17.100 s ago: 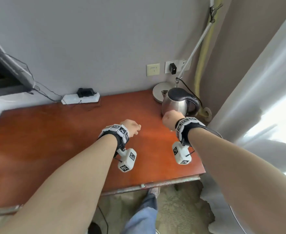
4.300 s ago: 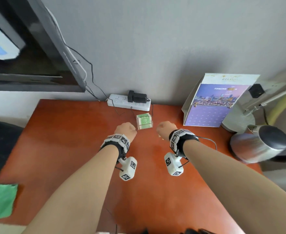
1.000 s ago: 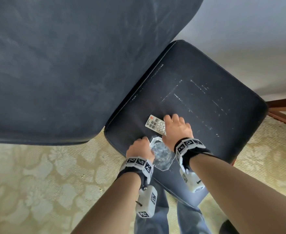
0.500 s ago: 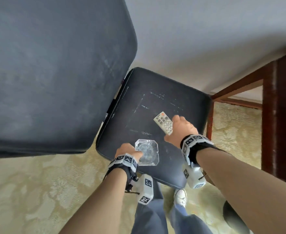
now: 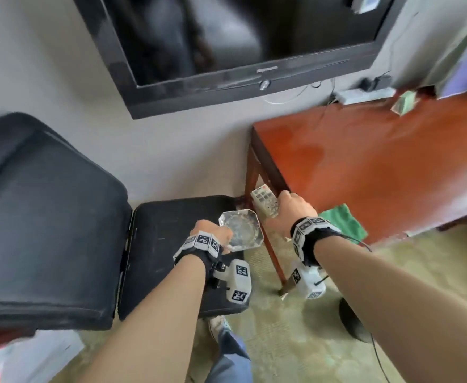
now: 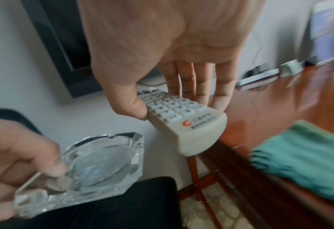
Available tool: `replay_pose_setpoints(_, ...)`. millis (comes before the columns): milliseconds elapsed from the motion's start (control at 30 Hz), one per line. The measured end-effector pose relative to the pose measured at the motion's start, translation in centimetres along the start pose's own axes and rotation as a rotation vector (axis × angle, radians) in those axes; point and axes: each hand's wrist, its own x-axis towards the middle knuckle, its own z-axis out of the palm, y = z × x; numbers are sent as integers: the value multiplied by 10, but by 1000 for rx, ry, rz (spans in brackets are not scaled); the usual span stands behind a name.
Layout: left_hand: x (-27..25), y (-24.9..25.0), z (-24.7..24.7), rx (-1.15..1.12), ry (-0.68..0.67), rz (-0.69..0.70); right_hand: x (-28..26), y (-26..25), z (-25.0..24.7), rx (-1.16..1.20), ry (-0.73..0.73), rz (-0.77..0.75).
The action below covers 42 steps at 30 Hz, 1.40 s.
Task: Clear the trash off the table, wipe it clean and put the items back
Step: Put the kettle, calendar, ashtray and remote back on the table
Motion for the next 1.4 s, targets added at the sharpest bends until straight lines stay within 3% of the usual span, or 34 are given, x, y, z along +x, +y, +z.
replay_pose_setpoints(100,-28,17,48,-136,-36,40,-53,70,-43,37,78,110)
replay_pose_setpoints(200,-62,42,93,-149,-127,119,-99,136,-82,47,136,216)
replay_pose_setpoints(300,-117,72,125,-124,-136,165,-136,189,-118,28,173,273)
replay_pose_setpoints(500,-161,134,181,-36,-218,246,-168,264,-170,71,279,413)
replay_pose_setpoints(700,-160,201,237,15,-300,323,-149,311,-182,85,315,494)
replay_pose_setpoints(900,-154,252,279,18,-395,326,-122,358,-202,37,254,555)
replay_pose_setpoints(1133,-123,317,331,49,-424,321,-81,398,-236,21,268,579)
replay_pose_setpoints(1400,-131,369,392,67,-448,305,-47,469,-253,65,242,603)
